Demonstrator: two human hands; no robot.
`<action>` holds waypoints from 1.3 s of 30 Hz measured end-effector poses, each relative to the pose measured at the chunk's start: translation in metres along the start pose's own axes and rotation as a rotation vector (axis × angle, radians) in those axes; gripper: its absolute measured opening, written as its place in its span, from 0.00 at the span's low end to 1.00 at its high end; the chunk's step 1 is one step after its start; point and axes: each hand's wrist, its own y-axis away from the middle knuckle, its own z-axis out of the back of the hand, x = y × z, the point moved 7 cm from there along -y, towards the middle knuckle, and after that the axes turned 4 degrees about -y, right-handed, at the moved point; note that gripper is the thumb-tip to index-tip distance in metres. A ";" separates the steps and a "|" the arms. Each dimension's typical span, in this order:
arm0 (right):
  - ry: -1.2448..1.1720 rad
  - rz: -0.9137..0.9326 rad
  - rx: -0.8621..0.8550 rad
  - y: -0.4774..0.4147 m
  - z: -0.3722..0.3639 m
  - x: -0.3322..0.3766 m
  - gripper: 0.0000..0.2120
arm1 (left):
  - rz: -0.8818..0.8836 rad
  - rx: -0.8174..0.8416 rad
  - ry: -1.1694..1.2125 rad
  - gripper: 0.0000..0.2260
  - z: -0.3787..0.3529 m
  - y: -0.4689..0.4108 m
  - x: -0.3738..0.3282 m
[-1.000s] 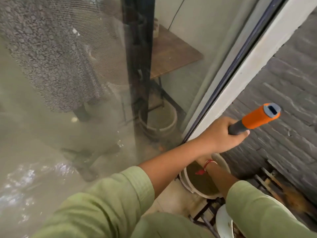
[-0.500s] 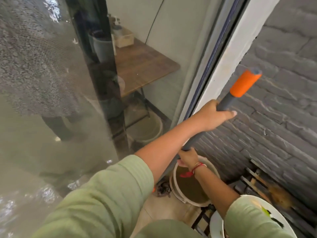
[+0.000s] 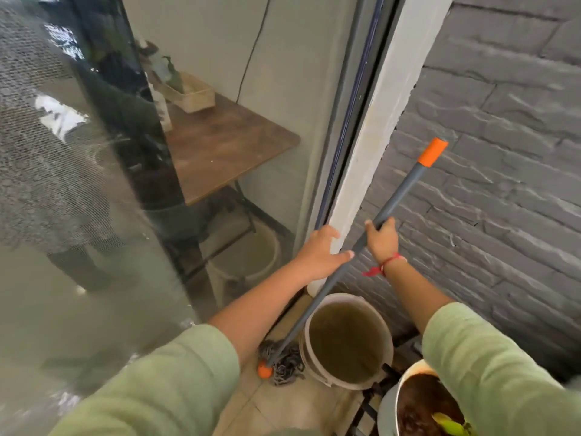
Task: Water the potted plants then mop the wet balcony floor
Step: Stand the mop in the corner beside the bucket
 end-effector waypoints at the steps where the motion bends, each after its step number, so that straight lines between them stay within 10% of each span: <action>1: 0.003 0.010 -0.001 -0.008 0.004 0.010 0.09 | 0.018 0.015 -0.006 0.22 0.001 0.004 0.007; 18: 0.046 -0.118 0.179 -0.099 -0.026 0.104 0.09 | 0.055 -0.047 0.004 0.18 0.022 0.026 0.039; 39: 0.078 -0.090 -0.071 -0.157 -0.033 0.106 0.19 | 0.017 -0.040 0.045 0.15 0.001 -0.016 0.031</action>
